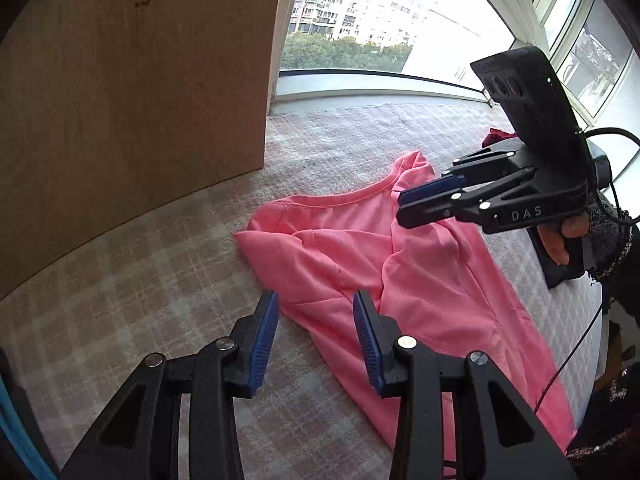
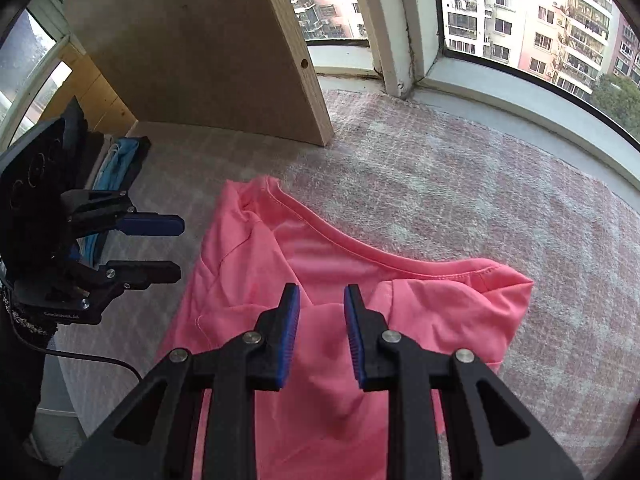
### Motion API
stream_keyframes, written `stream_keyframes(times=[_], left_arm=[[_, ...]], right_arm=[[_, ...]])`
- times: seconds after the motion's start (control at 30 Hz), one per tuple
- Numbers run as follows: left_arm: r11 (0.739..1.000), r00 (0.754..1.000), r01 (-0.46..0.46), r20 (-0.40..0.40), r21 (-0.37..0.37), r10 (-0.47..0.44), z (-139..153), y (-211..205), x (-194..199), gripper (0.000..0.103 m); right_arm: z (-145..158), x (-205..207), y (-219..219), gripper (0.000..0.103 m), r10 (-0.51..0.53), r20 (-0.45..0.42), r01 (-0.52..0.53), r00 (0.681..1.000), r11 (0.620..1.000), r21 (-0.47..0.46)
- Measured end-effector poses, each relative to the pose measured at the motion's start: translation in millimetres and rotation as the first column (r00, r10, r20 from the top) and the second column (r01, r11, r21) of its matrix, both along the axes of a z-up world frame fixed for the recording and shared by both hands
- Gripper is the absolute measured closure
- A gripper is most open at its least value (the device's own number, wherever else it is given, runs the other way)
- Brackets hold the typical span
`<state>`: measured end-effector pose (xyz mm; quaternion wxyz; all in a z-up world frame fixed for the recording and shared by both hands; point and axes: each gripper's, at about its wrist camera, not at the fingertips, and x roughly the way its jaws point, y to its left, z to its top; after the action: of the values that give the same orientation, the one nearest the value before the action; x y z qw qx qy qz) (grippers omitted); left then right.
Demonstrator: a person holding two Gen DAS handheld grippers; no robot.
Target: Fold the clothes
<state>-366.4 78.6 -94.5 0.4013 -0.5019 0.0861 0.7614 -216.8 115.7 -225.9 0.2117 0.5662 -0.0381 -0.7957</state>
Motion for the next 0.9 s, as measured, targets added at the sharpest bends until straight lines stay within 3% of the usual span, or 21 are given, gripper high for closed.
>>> stream_keyframes(times=[0.03, 0.1, 0.17, 0.3, 0.4, 0.43, 0.57, 0.67, 0.8, 0.87, 0.9], left_arm=[[1.000, 1.000, 0.012, 0.006, 0.009, -0.012, -4, 5, -4, 0.066], [0.999, 0.999, -0.008, 0.035, -0.053, 0.010, -20, 13, -13, 0.066], [0.999, 1.000, -0.014, 0.010, -0.044, 0.015, -9, 10, -6, 0.067], [0.997, 0.997, -0.042, -0.055, 0.071, 0.046, 49, -26, 37, 0.066], [0.994, 0.989, -0.022, -0.142, 0.108, 0.037, 95, -51, 93, 0.064], [0.992, 0.985, -0.014, -0.169, 0.125, 0.035, 109, -60, 112, 0.060], [0.980, 0.979, 0.005, -0.200, 0.201, 0.036, 146, -92, 182, 0.056], [0.974, 0.986, 0.006, -0.163, 0.228, 0.032, 153, -110, 234, 0.056], [0.980, 0.998, 0.056, -0.049, 0.192, -0.048, 115, -94, 312, 0.056], [0.980, 0.995, 0.096, 0.008, 0.175, -0.098, 92, -78, 349, 0.056], [0.978, 0.991, 0.122, 0.035, 0.167, -0.130, 79, -66, 366, 0.056]], right_arm=[[0, 1, 1, 0.080, -0.010, 0.014, 0.010, 1.000, 1.000, -0.004], [22, 17, 12, 0.080, -0.037, -0.015, 0.036, 0.999, 0.998, -0.050], [47, 37, 23, 0.080, -0.066, -0.049, 0.061, 0.997, 0.994, -0.096], [136, 125, 65, 0.079, -0.150, -0.206, 0.111, 0.967, 0.976, -0.189], [192, 206, 100, 0.063, -0.244, -0.292, 0.170, 0.925, 0.952, -0.256], [207, 233, 110, 0.056, -0.272, -0.319, 0.186, 0.908, 0.943, -0.275], [245, 332, 134, 0.051, -0.369, -0.414, 0.265, 0.832, 0.921, -0.287], [231, 390, 126, 0.050, -0.382, -0.434, 0.321, 0.816, 0.924, -0.210], [142, 433, 100, 0.050, -0.358, -0.236, 0.316, 0.903, 0.928, -0.197], [85, 447, 83, 0.055, -0.322, -0.093, 0.295, 0.942, 0.928, -0.227], [61, 456, 75, 0.062, -0.288, -0.042, 0.271, 0.957, 0.933, -0.236]])
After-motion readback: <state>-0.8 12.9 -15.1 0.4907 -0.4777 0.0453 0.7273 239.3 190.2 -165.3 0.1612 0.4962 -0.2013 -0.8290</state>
